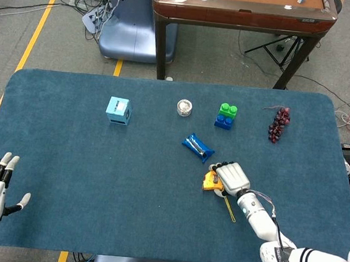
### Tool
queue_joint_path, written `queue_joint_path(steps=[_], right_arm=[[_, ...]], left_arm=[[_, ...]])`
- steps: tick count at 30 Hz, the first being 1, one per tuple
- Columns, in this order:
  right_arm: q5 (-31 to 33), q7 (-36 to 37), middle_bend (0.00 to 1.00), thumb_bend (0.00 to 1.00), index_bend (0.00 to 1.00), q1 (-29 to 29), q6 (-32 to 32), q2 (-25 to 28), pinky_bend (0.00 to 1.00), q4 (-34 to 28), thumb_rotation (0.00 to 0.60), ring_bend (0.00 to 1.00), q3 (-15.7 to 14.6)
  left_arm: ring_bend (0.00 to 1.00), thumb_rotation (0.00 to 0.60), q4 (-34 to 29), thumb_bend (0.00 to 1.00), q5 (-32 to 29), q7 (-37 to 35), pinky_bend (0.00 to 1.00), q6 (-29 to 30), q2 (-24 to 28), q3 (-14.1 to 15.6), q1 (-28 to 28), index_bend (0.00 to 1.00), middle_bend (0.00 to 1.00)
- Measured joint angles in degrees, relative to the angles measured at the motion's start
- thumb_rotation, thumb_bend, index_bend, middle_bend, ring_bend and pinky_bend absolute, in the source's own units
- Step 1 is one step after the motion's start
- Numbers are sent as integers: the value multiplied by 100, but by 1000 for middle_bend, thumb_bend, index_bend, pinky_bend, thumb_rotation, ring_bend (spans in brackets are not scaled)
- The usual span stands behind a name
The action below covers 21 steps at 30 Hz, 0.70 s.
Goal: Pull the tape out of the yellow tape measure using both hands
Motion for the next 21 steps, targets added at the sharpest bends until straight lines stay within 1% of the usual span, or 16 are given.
queue_joint_path(steps=[1,4,7,12,17,21], right_arm=[[27,4,466,547,457,3,9,13,335,-32,600,366,0],[91,91,504,585,497,0,35,49,348,-144,600,400,26],[120,233,523,623,516,-9,94,91,359,-315,600,428,91],[173,296,530,643,522,20,334,145,359,-681,600,443,279],[435,52,531,643,523,172,605,95,359,-1092,600,447,518],[876,-305,532,643,524,332,895,-48,359,-1388,600,448,709]], left_arm=[[0,600,-17,240,4,4,0,-25,12,-12,-22,11,0],[0,600,-66,240,-29,-42,0,-153,53,-62,-101,10,0],[0,600,-112,240,-111,-137,0,-379,121,-154,-243,8,0],[0,600,-222,240,-368,-314,0,-880,245,-418,-607,7,0],[0,600,-342,240,-752,-569,0,-1457,269,-799,-1113,2,0],[0,600,-412,240,-1138,-638,0,-1901,204,-1015,-1499,0,0]])
